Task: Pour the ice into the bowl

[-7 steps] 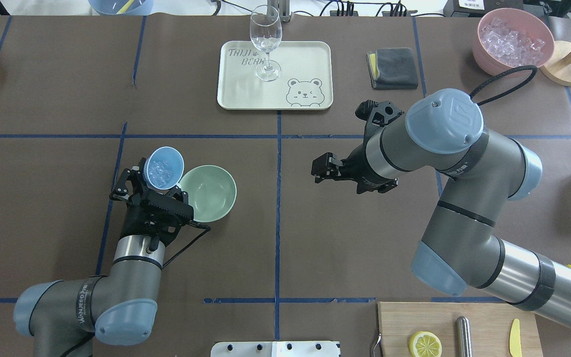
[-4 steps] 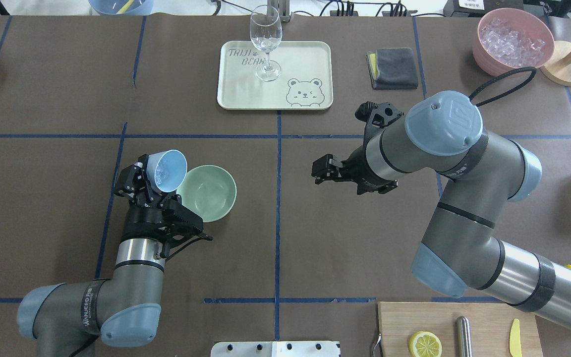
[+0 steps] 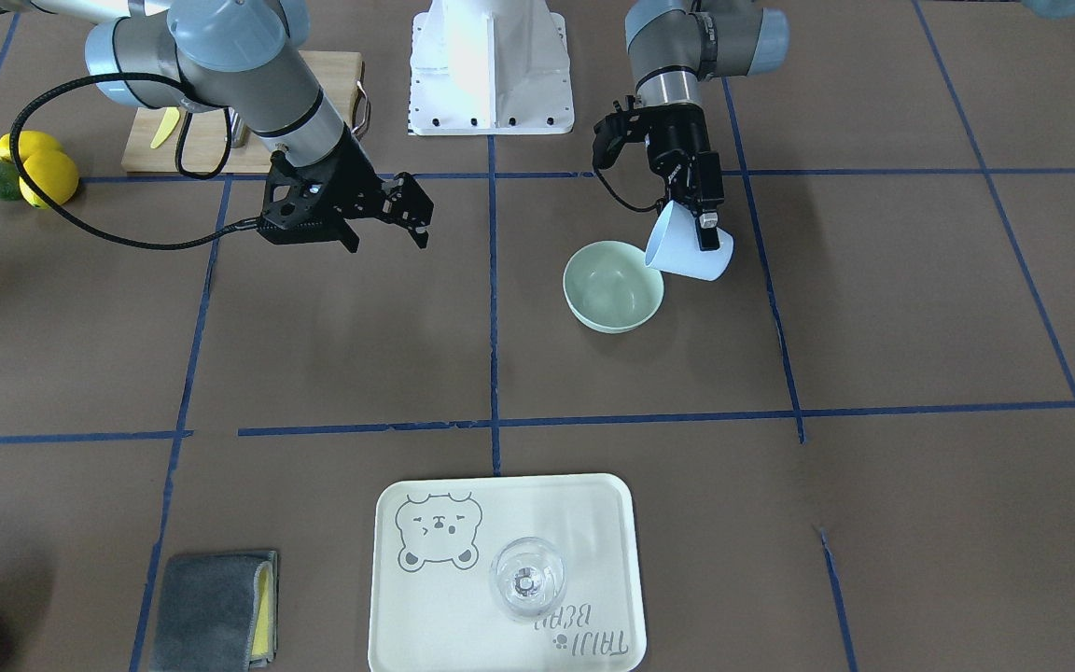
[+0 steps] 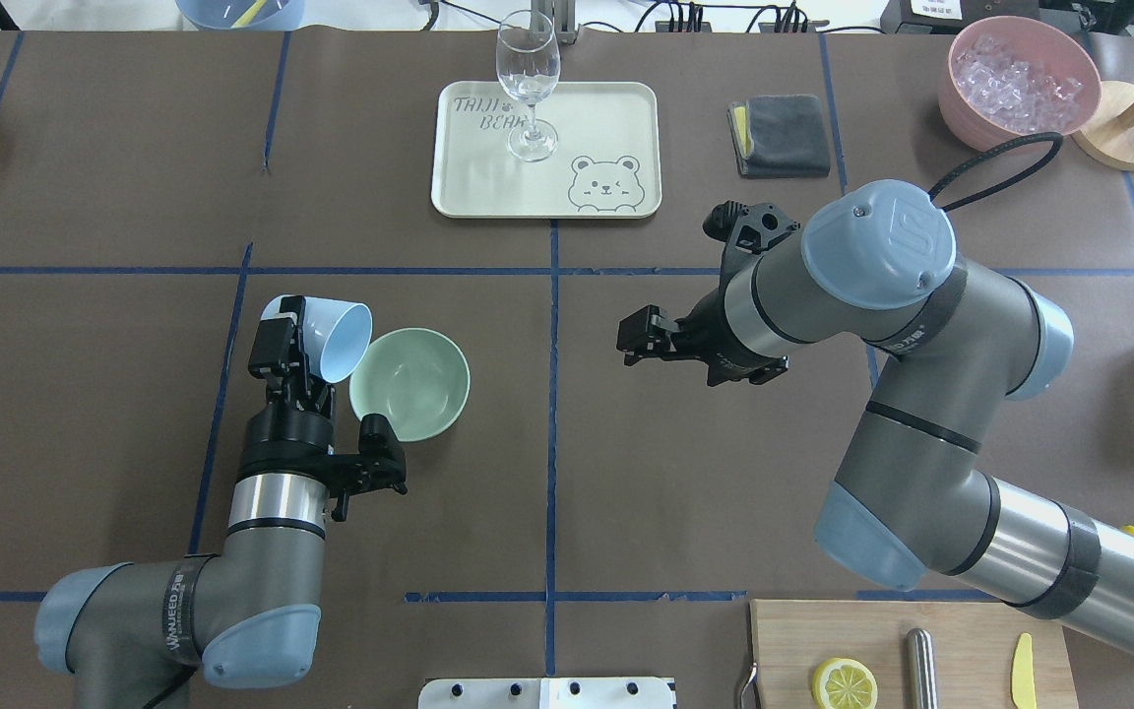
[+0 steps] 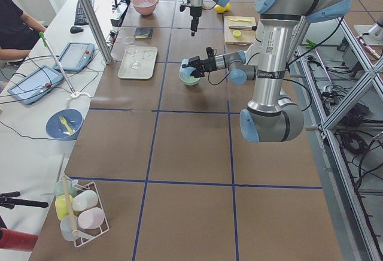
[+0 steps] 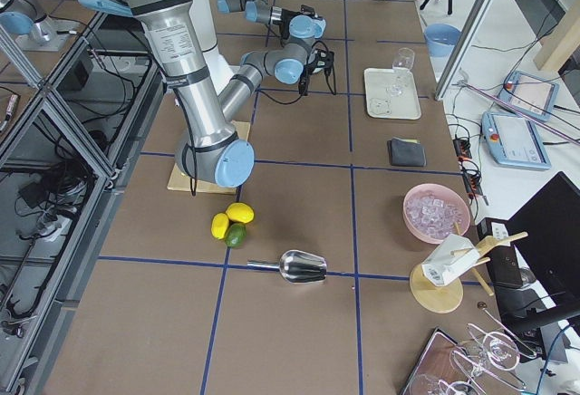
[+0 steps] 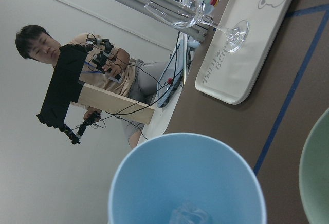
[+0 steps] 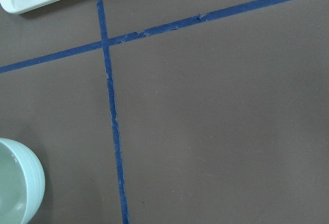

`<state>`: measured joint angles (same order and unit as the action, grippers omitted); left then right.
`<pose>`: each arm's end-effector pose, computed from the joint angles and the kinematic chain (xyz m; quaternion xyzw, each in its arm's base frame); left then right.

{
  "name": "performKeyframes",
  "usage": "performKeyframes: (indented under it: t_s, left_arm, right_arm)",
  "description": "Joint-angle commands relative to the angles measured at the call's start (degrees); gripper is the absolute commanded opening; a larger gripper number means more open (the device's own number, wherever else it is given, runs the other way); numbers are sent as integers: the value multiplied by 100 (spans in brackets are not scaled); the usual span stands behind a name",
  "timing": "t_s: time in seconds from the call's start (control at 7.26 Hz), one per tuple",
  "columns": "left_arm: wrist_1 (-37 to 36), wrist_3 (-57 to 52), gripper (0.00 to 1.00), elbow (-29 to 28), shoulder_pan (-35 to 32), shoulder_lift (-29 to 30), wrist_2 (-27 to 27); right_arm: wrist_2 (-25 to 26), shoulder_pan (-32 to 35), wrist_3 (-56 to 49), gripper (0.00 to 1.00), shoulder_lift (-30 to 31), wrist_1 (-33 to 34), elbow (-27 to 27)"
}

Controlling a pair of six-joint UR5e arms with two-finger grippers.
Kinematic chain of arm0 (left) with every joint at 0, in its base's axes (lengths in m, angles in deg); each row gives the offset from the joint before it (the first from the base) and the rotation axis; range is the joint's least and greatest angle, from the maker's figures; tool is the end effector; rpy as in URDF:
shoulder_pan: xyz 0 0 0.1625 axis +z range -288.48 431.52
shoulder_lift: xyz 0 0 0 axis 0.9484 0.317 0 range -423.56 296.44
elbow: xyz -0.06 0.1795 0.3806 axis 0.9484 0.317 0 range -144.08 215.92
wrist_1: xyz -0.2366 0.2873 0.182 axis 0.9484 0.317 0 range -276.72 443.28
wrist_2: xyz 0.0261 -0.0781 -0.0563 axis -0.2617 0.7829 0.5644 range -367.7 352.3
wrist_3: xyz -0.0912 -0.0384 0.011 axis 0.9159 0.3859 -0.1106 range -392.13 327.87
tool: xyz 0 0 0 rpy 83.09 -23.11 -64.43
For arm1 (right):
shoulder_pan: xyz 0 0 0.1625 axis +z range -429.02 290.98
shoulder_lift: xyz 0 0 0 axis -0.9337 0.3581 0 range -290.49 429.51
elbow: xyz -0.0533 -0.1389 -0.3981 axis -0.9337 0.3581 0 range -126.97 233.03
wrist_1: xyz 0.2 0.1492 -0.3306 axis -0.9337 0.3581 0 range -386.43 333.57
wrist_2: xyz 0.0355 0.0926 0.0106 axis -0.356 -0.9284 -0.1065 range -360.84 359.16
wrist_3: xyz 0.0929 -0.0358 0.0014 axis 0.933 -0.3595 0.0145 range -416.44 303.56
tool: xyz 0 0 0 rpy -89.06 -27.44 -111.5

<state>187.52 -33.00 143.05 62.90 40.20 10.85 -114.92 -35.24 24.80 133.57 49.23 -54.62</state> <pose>0.4904 -0.3046 0.3256 0.5862 -0.2102 0.3243 0.7121 -0.4472 -0.4105 0.2381 0.0017 -0.5076 0.0867 0.8572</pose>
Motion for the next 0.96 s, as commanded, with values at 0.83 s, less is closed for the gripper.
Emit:
performKeyframes:
  t_s: [0.83]
  left_arm:
    - [-114,-2155,0,-70,-26,-85,-625]
  right_arm:
    - [9,-21,76,100,-51,-7,-19]
